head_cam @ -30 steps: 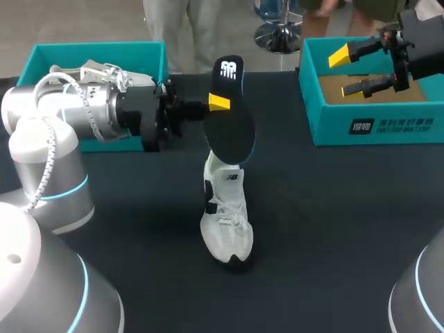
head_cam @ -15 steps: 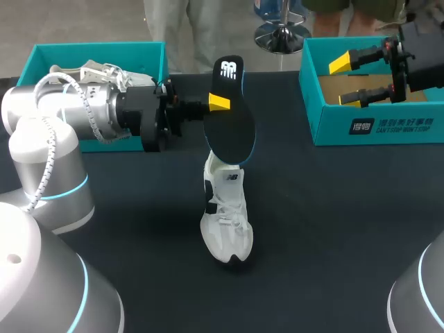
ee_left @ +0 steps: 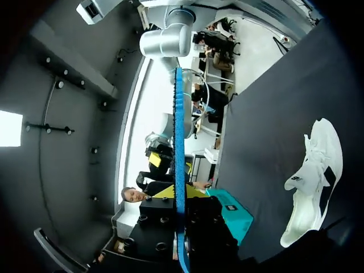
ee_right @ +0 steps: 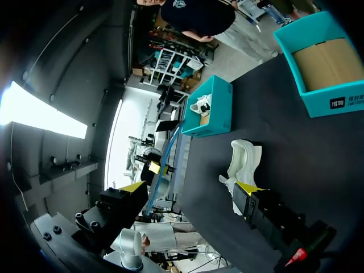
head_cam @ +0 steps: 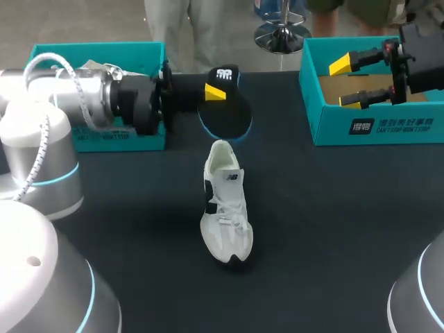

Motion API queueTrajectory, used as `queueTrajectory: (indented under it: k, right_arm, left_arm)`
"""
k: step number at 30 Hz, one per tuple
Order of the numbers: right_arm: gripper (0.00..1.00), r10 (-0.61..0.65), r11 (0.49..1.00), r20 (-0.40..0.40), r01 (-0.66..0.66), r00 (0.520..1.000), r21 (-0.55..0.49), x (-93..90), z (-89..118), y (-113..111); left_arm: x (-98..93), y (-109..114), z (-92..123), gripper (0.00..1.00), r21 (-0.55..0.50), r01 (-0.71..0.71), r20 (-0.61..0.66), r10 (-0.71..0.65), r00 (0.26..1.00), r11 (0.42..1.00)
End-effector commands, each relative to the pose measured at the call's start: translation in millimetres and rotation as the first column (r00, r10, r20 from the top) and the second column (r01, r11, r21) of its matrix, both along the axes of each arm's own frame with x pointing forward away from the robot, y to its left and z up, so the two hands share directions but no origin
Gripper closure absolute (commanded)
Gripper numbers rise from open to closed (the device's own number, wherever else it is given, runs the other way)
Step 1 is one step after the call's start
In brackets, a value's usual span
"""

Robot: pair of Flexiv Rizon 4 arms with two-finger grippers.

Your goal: Take the shoe out of the shoebox, open the shoe tongue, remove and reinsert the insole, then place the shoe into the shoebox

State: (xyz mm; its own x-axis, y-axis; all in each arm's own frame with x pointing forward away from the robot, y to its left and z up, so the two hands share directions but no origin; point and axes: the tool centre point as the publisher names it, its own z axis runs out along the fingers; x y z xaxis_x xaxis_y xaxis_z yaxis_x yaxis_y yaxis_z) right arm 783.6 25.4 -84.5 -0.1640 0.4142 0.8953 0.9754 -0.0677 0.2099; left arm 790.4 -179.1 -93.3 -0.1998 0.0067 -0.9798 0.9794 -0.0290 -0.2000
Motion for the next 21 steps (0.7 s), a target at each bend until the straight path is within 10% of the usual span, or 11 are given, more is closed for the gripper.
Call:
queueTrajectory:
  k: [1, 10, 21]
  right_arm:
    - [0.00, -0.001, 1.000, -0.001, 0.001, 1.000, -0.001, 0.5, -0.4, 0.8]
    - [0.00, -0.001, 1.000, -0.001, 0.001, 1.000, -0.001, 0.5, -0.4, 0.8]
    - [0.00, -0.001, 1.000, -0.001, 0.001, 1.000, -0.001, 0.5, -0.4, 0.8]
  left_arm:
    - [5.2, 4.8, 0.6, 1.00, 0.004, 0.035, -0.302, -0.032, 0.953, 0.999]
    - [3.4, 5.8, -8.7, 1.00, -0.189, 0.018, -0.614, -0.132, 0.778, 0.982]
    - [3.4, 5.8, -8.7, 1.00, -0.189, 0.018, -0.614, -0.132, 0.778, 0.982]
